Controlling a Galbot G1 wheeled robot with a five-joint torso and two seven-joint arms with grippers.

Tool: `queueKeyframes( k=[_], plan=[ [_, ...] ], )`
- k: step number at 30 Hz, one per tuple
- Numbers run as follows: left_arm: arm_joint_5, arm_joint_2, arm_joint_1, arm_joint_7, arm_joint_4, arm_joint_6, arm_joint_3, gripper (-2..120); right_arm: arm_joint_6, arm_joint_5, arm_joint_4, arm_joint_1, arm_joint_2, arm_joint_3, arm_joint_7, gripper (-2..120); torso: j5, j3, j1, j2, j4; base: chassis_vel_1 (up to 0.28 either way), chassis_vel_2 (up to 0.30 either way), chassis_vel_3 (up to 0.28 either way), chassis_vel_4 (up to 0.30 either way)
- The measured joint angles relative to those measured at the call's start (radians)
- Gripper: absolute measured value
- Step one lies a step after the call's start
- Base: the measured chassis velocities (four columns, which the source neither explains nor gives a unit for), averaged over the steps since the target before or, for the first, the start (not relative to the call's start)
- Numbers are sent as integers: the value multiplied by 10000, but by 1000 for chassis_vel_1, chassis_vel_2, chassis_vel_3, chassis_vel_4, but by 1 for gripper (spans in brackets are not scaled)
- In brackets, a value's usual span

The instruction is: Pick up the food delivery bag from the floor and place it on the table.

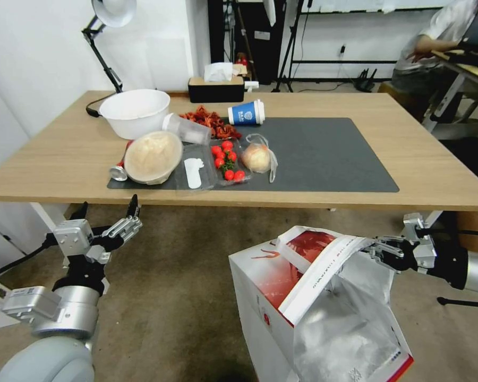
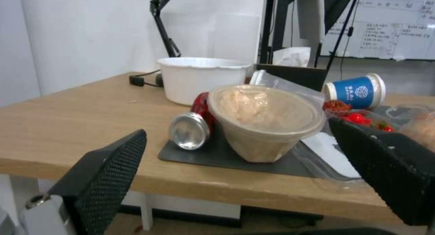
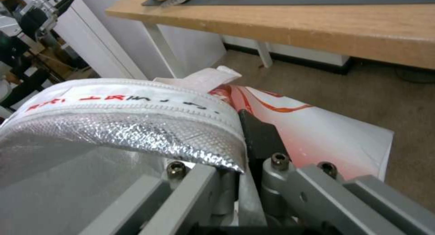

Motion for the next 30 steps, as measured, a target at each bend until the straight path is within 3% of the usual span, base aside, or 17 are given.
queueKeyframes(
  k=[30],
  plan=[
    [53,-88,186,9,7,-105,-29,100,65,-129,77,-23,152,0,-67,0,1,740,532,1270,-1,0,0,0,0]
  ],
)
